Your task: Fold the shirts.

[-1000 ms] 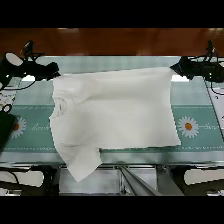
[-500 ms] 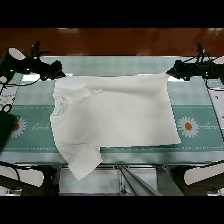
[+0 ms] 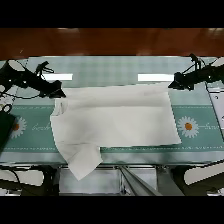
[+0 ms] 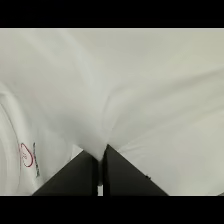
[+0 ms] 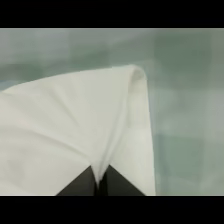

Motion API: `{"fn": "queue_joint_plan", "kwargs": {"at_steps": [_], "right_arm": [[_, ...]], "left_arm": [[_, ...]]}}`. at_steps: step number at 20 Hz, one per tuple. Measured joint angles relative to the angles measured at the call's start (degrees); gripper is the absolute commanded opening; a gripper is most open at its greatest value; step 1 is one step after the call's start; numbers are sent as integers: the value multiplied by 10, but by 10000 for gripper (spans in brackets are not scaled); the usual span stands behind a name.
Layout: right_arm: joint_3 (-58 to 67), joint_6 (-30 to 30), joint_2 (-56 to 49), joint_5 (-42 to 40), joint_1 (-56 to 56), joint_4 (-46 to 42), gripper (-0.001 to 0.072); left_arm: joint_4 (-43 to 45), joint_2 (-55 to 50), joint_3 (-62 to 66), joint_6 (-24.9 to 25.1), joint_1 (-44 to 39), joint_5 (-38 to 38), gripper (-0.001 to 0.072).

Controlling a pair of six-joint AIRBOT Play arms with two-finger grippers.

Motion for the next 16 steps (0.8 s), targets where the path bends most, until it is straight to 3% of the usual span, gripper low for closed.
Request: {"fn": "queue_joint_plan", "kwargs": {"at_steps": [7,8,9,10,11,16], "right_arm": [[0,12,-15,40,2,-33,32],[0,15,-17,41,2,-35,113],[0,17,-19,44,3,-36,290],[0,17,-19,45,3,-36,415],[0,21,-20,47,3,-35,415],[4,53,2,85,-21,-17,414]], "left_arm": [[1,1,-21,10,2,-42,19],[1,1,-22,10,1,-45,20],[1,1,-23,10,0,-49,49],[1,1,-23,10,-3,-51,274],[1,1,-23,10,-5,-53,500],[42,18,-7,-5,-3,-91,506]]}}
